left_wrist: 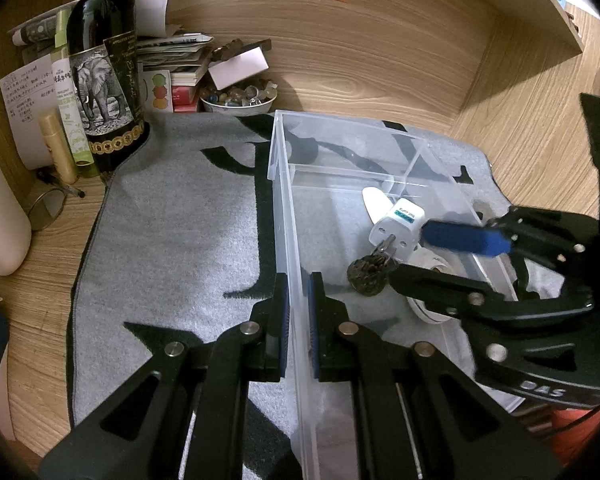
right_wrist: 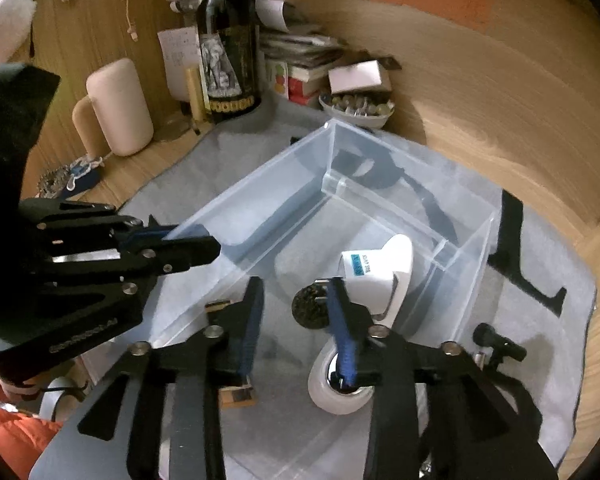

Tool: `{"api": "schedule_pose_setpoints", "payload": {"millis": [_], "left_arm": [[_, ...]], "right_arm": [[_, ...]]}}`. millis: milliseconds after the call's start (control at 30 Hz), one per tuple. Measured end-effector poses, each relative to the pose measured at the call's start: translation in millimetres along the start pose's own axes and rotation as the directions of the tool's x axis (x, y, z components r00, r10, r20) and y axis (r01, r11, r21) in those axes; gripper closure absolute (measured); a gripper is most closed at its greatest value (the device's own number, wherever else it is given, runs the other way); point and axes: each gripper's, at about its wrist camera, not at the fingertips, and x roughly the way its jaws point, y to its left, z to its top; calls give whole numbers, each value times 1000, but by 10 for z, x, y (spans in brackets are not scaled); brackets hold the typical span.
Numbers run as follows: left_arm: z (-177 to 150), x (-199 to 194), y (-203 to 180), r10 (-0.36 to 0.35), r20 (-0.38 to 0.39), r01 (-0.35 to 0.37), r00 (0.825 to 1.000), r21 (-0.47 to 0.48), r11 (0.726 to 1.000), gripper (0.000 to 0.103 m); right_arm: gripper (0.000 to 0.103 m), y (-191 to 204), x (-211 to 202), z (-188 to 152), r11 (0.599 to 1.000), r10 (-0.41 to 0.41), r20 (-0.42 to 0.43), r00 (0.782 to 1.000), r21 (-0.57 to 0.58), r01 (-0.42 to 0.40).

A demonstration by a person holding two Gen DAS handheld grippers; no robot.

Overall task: Organize rigid objects
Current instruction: 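Lower the battery box into the clear box and open the right gripper, then grasp the black pump head with the right gripper and lift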

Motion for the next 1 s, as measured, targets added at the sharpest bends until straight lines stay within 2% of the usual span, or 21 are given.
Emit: {"api": "schedule_pose_setpoints", "payload": {"millis": [100, 133, 200, 367, 733, 1000], "left_arm": [[3, 1, -7, 3, 1, -3, 1000, 2, 1000, 95], [2, 2, -7, 3, 1, -3, 1000, 2, 1000, 95], [2, 2, -8, 3, 1, -3, 1000, 3, 1000, 95], [2, 2, -8, 3, 1, -3, 1000, 3, 1000, 95], [1, 2, -7, 2, 1, -2, 1000, 2, 1000, 95], [1, 2, -7, 3, 1, -3, 1000, 3, 1000, 95]], "right_arm": [[54, -11, -98, 9, 1000, -9, 35, 999, 1, 9], [46, -20, -134, 13, 1000, -18, 47, 999, 4, 18], [37, -49, -196, 22, 999, -34, 73, 997, 15, 33], [22, -151, -347, 52, 996, -83, 129, 988, 50, 77], [20, -678, -582, 35, 962, -220, 177, 959, 202, 184], [20, -1229, -570, -35, 912, -310, 129, 942, 320, 257]]}}
